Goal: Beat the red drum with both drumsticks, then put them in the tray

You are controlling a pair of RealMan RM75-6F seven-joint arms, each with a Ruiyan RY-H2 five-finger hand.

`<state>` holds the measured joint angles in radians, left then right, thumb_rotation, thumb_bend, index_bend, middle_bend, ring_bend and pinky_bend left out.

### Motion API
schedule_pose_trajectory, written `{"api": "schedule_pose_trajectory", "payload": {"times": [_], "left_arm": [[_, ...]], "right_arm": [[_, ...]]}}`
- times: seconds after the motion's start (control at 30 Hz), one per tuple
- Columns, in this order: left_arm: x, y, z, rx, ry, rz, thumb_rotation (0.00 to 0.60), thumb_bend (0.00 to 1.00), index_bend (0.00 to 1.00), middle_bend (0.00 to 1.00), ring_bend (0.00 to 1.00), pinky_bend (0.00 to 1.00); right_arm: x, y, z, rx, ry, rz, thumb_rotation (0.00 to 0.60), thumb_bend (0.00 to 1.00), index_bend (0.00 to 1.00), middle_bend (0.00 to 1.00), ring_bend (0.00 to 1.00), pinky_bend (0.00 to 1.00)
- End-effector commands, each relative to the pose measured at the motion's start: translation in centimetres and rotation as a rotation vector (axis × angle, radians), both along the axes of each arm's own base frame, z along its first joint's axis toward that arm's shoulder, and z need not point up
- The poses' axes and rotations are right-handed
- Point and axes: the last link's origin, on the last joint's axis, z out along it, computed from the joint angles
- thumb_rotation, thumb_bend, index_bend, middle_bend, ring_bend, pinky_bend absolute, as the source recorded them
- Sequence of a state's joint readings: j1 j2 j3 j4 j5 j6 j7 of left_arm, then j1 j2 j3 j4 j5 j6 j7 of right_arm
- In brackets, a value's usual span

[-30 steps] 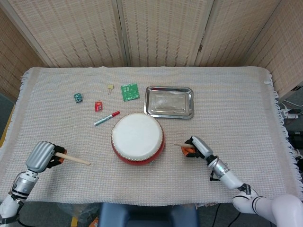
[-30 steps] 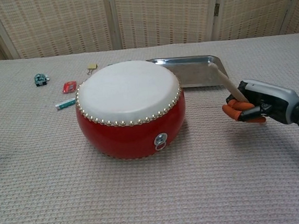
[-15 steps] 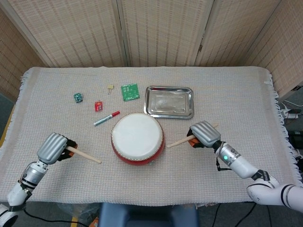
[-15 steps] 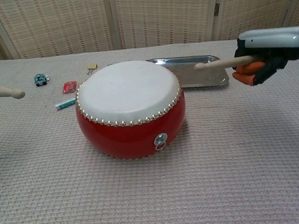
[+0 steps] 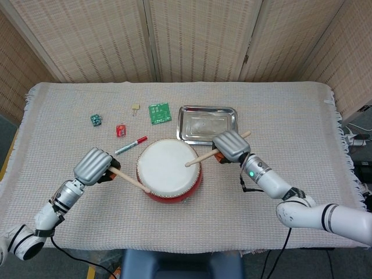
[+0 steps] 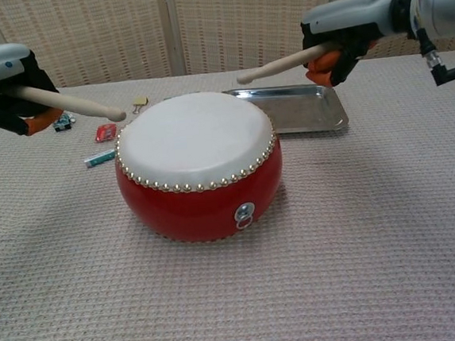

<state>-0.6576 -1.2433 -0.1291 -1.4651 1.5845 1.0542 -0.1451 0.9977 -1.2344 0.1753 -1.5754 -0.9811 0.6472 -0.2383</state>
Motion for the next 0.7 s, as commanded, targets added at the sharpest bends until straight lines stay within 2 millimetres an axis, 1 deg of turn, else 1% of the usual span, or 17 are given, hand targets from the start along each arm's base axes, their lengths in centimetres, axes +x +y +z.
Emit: {"api": "schedule_pose_trajectory", "payload": {"times": [0.03, 0.1, 0.2, 0.27, 0.33, 0.37, 0.47, 0.57, 0.67, 0.7], "left_arm": [[1.7, 1.5, -0.2, -0.015, 0.054, 0.028, 0.6, 0.7, 1.0, 1.0, 1.0, 1.0], [2.2, 2.3, -0.5, -0.012, 0.052, 0.059, 0.6, 0.7, 1.0, 1.0, 1.0, 1.0], [2.6, 3.1, -1.1, -0.003, 0.054, 0.097, 0.6, 0.7, 1.0, 1.0, 1.0, 1.0], [2.8, 3.7, -1.7, 0.016, 0.055, 0.12, 0.6, 0.7, 1.0, 1.0, 1.0, 1.0], [2.9, 4.0, -2.3, 0.035, 0.054, 0.139, 0.6, 0.7, 1.0, 1.0, 1.0, 1.0], [3.0, 4.2, -2.7, 0.045, 0.057, 0.152, 0.6, 0.7, 1.0, 1.0, 1.0, 1.0], [3.2, 4.5, -4.1, 0.071, 0.072, 0.169, 0.6, 0.7, 1.0, 1.0, 1.0, 1.0], [3.2, 4.5, -6.0, 0.075, 0.117, 0.179, 0.6, 0.7, 1.0, 1.0, 1.0, 1.0], [2.9, 4.6, -7.5, 0.079, 0.193, 0.172, 0.6, 0.7, 1.0, 1.0, 1.0, 1.0], [2.8, 4.6, -7.7, 0.088, 0.216, 0.167, 0.6, 0.7, 1.0, 1.0, 1.0, 1.0]], "right_arm": [[0.7, -0.8, -2.4, 0.007, 0.08, 0.029, 0.6, 1.0, 1.0, 1.0, 1.0, 1.0], [0.3, -1.0, -3.2, 0.007, 0.143, 0.039, 0.6, 1.0, 1.0, 1.0, 1.0, 1.0], [-0.3, -1.2, -3.8, -0.009, 0.228, 0.053, 0.6, 1.0, 1.0, 1.0, 1.0, 1.0], [0.1, -1.2, -3.5, -0.031, 0.204, 0.036, 0.6, 1.0, 1.0, 1.0, 1.0, 1.0], [0.9, -1.1, -2.8, -0.041, 0.122, 0.005, 0.6, 1.0, 1.0, 1.0, 1.0, 1.0], [1.6, -1.0, -2.0, -0.048, 0.058, -0.011, 0.6, 1.0, 1.0, 1.0, 1.0, 1.0], [2.9, -0.8, 0.1, -0.065, -0.062, -0.015, 0.6, 1.0, 1.0, 1.0, 1.0, 1.0], [3.6, -0.6, 1.6, -0.073, -0.117, -0.002, 0.6, 1.0, 1.0, 1.0, 1.0, 1.0], [3.7, -0.5, 2.2, -0.073, -0.123, 0.006, 0.6, 1.0, 1.0, 1.0, 1.0, 1.0], [3.6, -0.6, 2.2, -0.071, -0.117, 0.006, 0.6, 1.0, 1.0, 1.0, 1.0, 1.0]]}}
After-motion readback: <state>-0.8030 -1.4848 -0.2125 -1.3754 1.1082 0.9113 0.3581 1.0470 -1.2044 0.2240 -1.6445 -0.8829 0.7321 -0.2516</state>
